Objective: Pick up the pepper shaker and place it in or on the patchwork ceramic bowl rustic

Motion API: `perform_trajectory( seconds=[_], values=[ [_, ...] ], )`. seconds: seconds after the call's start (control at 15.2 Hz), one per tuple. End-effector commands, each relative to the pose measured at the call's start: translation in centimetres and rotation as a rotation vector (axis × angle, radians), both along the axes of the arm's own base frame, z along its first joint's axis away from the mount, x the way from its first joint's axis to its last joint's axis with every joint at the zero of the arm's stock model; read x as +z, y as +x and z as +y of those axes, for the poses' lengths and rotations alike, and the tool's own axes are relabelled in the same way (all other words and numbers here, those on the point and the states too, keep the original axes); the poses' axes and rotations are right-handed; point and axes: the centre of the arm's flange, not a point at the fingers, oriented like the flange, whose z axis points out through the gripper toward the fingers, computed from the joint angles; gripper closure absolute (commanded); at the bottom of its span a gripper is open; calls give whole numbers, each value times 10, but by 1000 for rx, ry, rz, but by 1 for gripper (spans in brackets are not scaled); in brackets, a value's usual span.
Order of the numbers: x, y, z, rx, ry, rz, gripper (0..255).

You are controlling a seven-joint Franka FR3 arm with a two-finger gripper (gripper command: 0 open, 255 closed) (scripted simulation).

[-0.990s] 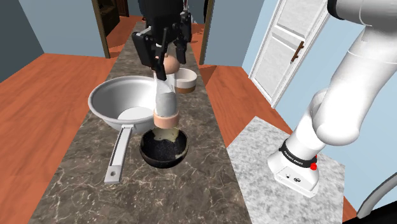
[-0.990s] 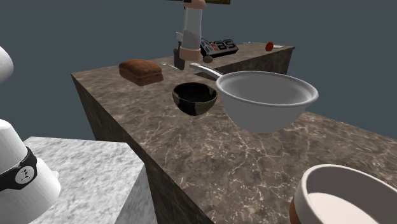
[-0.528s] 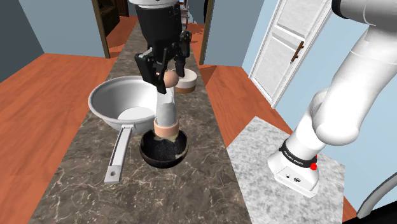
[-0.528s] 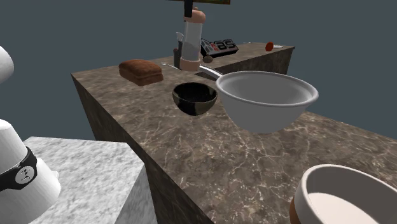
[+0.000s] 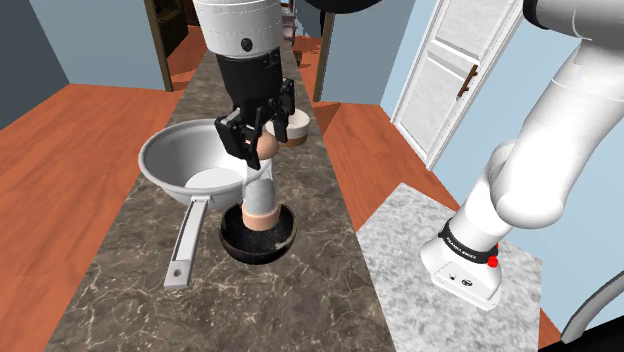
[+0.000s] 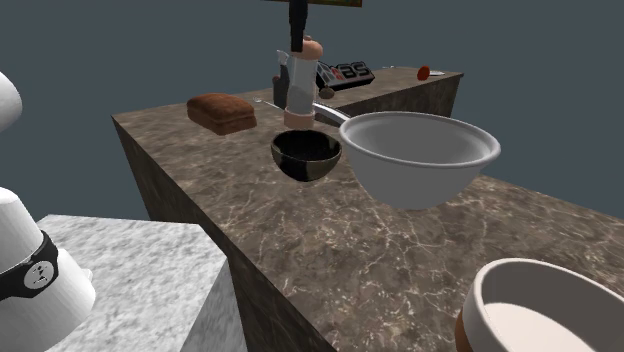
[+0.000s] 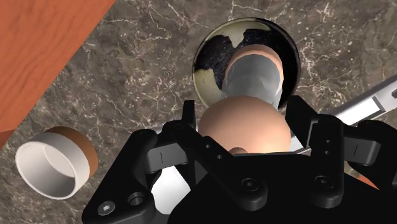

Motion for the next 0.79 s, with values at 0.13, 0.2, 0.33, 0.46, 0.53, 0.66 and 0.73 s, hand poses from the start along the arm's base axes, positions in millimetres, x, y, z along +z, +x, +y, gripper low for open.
perform_trajectory(
  seconds=[0.13,0.2,0.33,0.46,0.53,0.66,0.73],
  values=[
    [-22,-1,-1,0,0,0,255],
    [-27,-1,-1,0,0,0,255],
    [-31,-1,-1,0,0,0,255],
    [-31,-1,-1,0,0,0,255],
    [-31,-1,-1,0,0,0,255],
    [-31,-1,-1,0,0,0,255],
    [-31,-1,-1,0,0,0,255]
  ],
)
